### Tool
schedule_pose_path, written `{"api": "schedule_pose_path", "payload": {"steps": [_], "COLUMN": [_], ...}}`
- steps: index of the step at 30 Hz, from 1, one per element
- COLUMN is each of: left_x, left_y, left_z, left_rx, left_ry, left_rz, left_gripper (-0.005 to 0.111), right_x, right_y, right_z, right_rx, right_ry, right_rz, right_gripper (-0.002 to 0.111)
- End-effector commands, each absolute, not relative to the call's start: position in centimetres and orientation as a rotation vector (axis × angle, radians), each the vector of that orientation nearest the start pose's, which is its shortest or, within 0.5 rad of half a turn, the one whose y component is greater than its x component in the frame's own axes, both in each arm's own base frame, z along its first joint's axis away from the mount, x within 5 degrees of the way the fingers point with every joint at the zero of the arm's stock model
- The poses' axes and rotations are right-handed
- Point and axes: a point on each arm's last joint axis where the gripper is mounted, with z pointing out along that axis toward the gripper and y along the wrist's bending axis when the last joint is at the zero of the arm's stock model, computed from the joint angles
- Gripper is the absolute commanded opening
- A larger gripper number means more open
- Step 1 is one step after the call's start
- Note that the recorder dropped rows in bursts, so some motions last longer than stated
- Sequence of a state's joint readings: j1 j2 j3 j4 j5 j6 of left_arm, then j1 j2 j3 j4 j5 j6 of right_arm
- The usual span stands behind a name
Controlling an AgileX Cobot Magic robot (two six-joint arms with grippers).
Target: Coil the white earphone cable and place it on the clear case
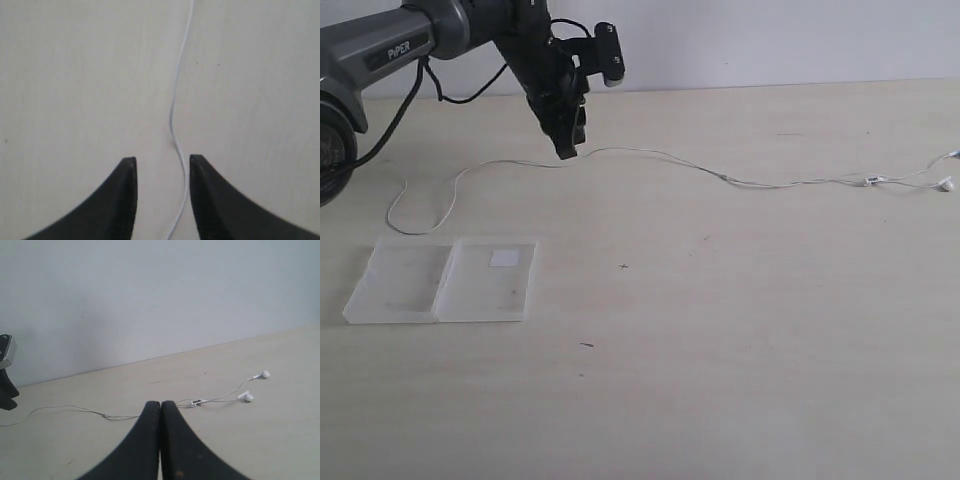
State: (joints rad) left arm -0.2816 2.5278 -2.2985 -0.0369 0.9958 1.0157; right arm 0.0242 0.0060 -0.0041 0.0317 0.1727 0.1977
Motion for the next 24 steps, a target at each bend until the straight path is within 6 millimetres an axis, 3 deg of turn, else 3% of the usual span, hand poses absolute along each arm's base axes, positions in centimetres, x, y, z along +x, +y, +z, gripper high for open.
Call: {"api": "schedule_pose_path", "payload": {"steps": [1, 9, 15, 24], "left_x": [52.2, 52.4, 52.6, 53.1], "left_y": [-16.1, -16.4, -16.4, -16.5], "left_z": [16.3, 15.0, 13.3, 11.9], "left_rx": [1.614, 1.589, 1.594, 1.577], "left_ry": [2.129, 2.140, 2.152, 2.132], "left_rz": [0.180, 0.132, 0.133, 0.152], "left_gripper": [0.039, 0.040, 0.057, 0.057], "right_x": [5.6, 5.6, 5.6, 5.6], "right_y": [0.2, 0.2, 0.2, 0.2], "right_z": [19.8, 19.8, 19.8, 19.8], "right_rx": [0.166, 0.163, 0.163, 0.163], "right_ry": [1.641, 1.641, 1.641, 1.641], "right_rz": [0.197, 0.193, 0.193, 0.193], "right_gripper": [0.000, 0.000, 0.000, 0.000]}}
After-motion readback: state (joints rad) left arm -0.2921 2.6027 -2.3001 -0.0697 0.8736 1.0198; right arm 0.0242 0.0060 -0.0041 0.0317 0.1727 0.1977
